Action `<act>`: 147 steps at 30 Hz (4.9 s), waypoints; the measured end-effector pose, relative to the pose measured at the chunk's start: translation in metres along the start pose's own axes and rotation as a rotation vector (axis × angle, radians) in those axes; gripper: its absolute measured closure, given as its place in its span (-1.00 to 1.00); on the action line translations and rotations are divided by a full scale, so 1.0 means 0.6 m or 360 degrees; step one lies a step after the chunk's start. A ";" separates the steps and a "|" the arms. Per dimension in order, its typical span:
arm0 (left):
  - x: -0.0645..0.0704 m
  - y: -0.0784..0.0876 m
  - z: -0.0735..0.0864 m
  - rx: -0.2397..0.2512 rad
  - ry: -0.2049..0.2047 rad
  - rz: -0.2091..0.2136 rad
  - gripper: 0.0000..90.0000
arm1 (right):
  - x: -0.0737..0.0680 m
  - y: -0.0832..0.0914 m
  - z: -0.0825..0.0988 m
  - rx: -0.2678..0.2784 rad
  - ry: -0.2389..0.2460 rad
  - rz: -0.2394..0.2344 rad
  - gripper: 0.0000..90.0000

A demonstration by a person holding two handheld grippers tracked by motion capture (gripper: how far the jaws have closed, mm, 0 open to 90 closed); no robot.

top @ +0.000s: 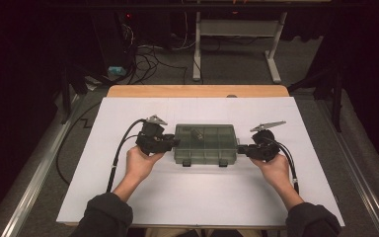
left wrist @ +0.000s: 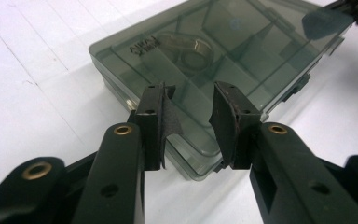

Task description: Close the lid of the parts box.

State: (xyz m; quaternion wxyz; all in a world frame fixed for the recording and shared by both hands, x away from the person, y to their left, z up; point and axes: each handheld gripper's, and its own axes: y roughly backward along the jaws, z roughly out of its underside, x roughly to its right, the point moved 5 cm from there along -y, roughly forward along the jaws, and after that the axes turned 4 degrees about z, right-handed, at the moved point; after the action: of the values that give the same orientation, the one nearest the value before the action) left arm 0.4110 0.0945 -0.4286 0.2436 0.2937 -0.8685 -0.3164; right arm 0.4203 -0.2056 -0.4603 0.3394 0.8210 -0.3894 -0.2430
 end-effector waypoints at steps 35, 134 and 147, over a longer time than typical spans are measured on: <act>0.019 -0.034 0.031 -0.0082 -0.0098 -0.0094 0.50 | -0.043 0.019 0.009 0.0137 0.0096 -0.0021 0.91; 0.006 0.052 0.085 0.0251 -0.0043 -0.0128 -0.09 | -0.021 0.068 0.050 0.0323 0.0090 0.0091 0.22; -0.002 0.067 0.102 0.0296 0.0004 -0.0139 -0.11 | -0.011 0.081 0.062 0.0354 0.0067 0.0096 0.16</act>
State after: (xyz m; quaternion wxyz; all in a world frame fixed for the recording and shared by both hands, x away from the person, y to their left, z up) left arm 0.3600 0.1454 -0.4427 0.2024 0.3529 -0.8802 -0.2443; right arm 0.3689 -0.2368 -0.4475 0.2615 0.8464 -0.4313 -0.1708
